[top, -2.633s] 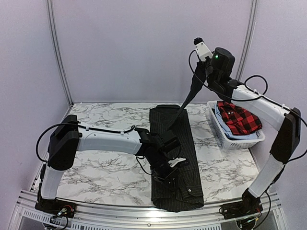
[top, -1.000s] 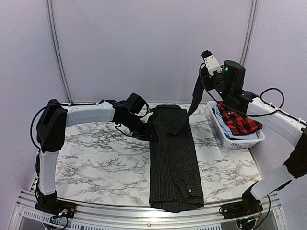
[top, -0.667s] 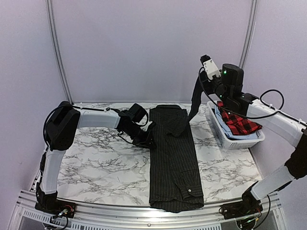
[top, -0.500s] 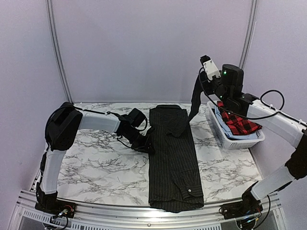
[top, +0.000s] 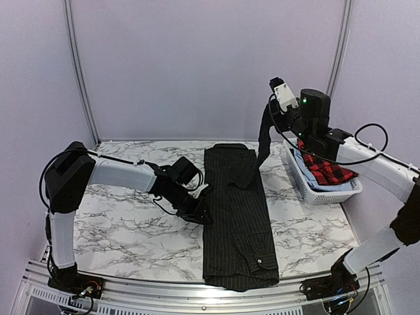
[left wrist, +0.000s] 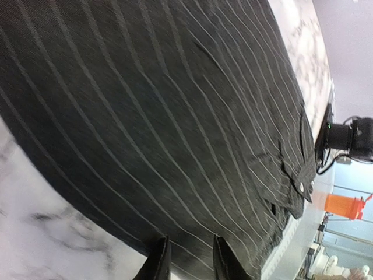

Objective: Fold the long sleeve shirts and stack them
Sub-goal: Smooth out the rectangle-folded shirt at the center of the board, then place the sleeve of the rectangle-folded shirt, then adjust the sleeve of the rectangle-folded shirt.

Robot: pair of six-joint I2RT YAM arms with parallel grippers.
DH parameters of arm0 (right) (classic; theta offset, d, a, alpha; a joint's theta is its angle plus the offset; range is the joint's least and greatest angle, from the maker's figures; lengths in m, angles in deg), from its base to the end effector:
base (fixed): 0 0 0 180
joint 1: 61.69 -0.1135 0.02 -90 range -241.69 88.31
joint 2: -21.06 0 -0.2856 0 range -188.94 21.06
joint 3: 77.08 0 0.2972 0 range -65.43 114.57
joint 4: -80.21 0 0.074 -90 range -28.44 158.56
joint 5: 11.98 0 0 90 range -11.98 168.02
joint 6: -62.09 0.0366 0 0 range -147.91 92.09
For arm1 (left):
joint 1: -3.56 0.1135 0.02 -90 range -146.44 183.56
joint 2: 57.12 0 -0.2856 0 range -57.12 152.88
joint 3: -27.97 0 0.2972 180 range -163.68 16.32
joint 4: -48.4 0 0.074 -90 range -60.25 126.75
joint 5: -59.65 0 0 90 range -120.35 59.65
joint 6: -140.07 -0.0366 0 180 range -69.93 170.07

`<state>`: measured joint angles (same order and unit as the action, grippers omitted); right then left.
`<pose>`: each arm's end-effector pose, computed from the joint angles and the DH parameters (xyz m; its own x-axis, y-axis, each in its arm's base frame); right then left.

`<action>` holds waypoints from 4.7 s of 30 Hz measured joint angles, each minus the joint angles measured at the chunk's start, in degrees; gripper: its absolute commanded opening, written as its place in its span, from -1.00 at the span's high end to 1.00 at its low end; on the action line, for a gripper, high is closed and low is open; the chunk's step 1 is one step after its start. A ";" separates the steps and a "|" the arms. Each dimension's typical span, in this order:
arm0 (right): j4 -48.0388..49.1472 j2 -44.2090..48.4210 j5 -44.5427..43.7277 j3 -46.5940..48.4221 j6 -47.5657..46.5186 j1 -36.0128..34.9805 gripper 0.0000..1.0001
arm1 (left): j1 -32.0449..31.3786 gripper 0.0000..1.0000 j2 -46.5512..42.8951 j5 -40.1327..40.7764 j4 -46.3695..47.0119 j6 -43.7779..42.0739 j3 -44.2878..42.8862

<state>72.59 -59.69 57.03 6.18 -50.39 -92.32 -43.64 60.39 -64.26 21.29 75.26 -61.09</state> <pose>0.3326 0.1817 0.3988 -0.0063 -0.4186 -0.9081 -0.1852 0.8929 -0.4103 0.3059 -0.3604 0.1391 -0.8575 0.4061 -0.3159 0.5065 0.5583 -0.6571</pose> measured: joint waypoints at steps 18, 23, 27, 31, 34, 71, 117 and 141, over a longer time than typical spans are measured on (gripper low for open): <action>-1.60 -0.66 -0.24 0.02 -0.02 -2.08 1.00 | -5.27 0.43 -3.15 -0.02 2.38 2.27 7.72; -1.64 -0.66 -0.17 0.02 0.07 -2.54 1.00 | -7.96 0.44 -7.23 -0.48 2.40 2.71 10.05; -1.70 -0.66 -0.07 0.02 0.24 -2.91 1.00 | -10.71 0.45 -8.59 -1.68 2.43 2.75 11.17; -1.77 -0.66 0.00 0.02 0.46 -3.32 1.00 | -13.00 0.46 -8.22 -2.69 2.40 2.89 12.46; -2.12 -0.66 0.17 0.02 0.83 -3.50 1.00 | -14.08 0.43 -6.93 -3.56 2.38 2.93 12.81; -22.93 12.55 49.07 -24.61 28.55 -19.37 1.00 | 4.07 0.16 -7.06 2.47 2.40 10.21 3.02; -26.73 5.64 26.60 -36.79 51.04 -19.67 0.15 | 4.07 0.11 -5.42 4.04 2.40 8.85 2.99; -25.51 5.16 23.26 -36.70 53.68 -22.21 0.93 | 4.07 0.11 -5.42 4.04 2.40 8.63 3.02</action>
<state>47.09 -54.53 80.28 -30.52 3.29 -114.53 -39.57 54.97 -60.21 23.69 83.89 -58.07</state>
